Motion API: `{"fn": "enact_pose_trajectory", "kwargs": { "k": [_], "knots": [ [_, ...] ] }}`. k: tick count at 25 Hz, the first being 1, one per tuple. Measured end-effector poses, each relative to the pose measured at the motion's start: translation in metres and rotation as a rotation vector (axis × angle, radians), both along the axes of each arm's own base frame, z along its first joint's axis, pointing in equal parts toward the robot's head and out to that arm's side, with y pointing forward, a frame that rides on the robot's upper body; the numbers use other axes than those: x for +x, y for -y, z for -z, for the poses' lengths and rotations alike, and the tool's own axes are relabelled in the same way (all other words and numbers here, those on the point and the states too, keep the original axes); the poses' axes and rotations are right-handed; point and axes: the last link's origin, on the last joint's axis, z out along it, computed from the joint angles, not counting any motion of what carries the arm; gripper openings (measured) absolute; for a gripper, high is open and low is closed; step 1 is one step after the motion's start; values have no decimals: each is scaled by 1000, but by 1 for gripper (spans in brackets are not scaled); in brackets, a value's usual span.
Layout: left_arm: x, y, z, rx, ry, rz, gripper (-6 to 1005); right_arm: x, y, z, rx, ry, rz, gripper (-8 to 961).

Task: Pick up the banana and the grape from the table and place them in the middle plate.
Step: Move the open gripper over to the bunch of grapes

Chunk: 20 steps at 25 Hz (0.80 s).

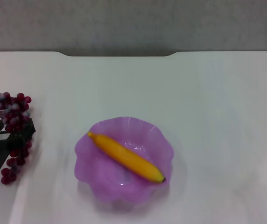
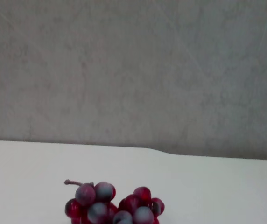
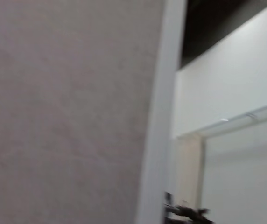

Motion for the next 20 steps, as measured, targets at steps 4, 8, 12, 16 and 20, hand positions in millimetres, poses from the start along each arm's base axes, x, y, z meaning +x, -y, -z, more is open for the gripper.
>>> {"fn": "enact_pose_trajectory", "kwargs": {
  "k": [4, 8, 12, 16, 20],
  "knots": [
    [-3, -1, -1, 0, 4, -24, 895, -4, -13, 10, -75, 21, -11, -2],
    [-9, -2, -10, 54, 37, -61, 895, -5, -26, 19, -138, 9, 3, -2],
    [-18, 1, -16, 88, 56, -110, 895, -15, -36, 26, -180, 11, -25, -2],
    [-23, 3, -17, 85, 45, -123, 895, -23, -38, 34, -210, 15, -55, -2],
    [-26, 7, -16, 74, 40, -130, 895, -27, -40, 35, -216, 9, -66, -2]
  ]
}}
